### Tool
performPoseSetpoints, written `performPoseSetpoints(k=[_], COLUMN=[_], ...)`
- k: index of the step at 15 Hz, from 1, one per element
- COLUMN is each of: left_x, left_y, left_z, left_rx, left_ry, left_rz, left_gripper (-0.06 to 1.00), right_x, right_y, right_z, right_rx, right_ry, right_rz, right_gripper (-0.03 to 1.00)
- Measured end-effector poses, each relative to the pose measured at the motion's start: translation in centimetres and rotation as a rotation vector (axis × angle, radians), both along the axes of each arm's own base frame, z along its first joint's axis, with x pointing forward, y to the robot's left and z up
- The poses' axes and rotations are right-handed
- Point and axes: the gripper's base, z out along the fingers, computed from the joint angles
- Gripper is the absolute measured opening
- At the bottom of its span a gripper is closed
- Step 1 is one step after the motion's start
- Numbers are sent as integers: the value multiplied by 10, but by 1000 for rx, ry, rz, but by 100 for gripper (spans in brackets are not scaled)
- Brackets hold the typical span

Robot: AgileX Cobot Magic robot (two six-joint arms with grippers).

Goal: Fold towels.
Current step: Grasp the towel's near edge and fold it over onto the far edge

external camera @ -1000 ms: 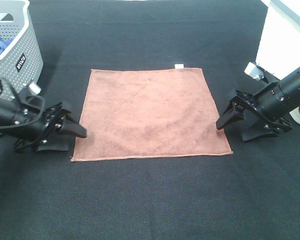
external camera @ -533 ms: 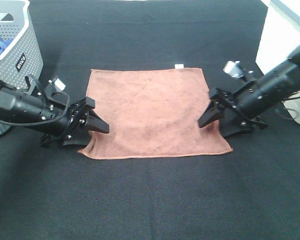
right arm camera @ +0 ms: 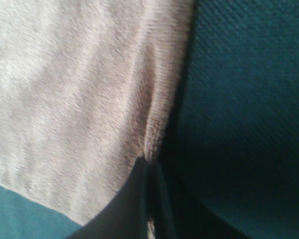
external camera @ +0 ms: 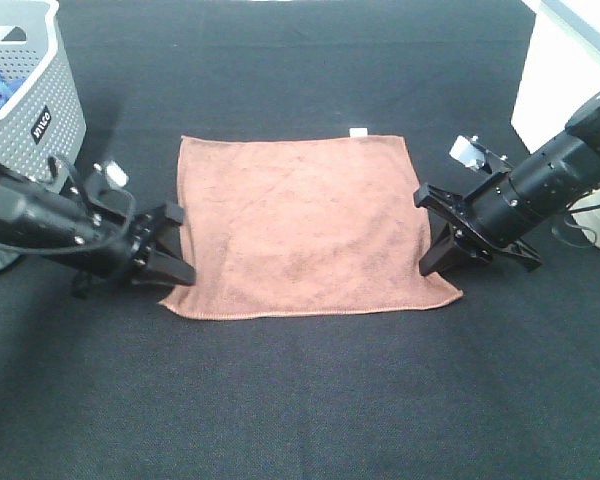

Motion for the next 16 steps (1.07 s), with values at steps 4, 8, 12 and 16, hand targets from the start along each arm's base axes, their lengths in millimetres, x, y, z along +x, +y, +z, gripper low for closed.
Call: performPoseSetpoints(k=[4, 8, 12, 16], left_x=[-7, -40, -84, -83], left_y=[9, 13, 19, 19], left_z=[14, 25, 21, 23], left_rx=[38, 54, 84, 86], left_ry=[40, 85, 168, 156], left_rz=[-57, -86, -125, -122], left_gripper=[0, 0, 0, 0], right_x=[-7, -46, -75, -74], right_y=[0, -3, -5, -5], right_z=[19, 17, 19, 24], right_rx=[3, -15, -35, -35], right_ry=[-1, 60, 89, 69], right_rz=[18, 12, 14, 20], right_gripper=[0, 0, 0, 0])
